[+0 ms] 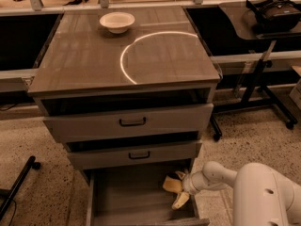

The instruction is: Pick sponge from bottom drawer and place on counter

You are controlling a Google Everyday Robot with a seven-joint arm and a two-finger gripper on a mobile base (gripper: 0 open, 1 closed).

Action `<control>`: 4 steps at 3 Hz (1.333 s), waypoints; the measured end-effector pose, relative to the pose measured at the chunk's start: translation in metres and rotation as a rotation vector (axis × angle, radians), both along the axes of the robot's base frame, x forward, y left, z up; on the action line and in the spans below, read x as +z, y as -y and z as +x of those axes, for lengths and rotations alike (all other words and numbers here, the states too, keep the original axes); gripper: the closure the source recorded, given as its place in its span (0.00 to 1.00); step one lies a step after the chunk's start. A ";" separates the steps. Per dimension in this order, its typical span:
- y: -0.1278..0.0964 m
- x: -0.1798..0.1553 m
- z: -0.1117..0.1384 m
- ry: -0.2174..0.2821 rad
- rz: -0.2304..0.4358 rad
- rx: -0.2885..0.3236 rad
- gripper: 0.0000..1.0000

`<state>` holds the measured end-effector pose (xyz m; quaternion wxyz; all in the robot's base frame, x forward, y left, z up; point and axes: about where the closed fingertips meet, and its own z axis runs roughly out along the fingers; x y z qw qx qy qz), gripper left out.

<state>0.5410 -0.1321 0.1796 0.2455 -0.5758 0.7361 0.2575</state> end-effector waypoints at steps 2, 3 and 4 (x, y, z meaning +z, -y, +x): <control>-0.002 -0.025 0.008 -0.033 -0.086 -0.009 0.00; -0.005 -0.038 0.011 -0.056 -0.112 -0.005 0.00; -0.008 -0.048 0.014 -0.073 -0.121 0.000 0.00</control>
Offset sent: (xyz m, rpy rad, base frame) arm 0.0163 -0.0005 -0.0399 -0.1497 0.0573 -0.0195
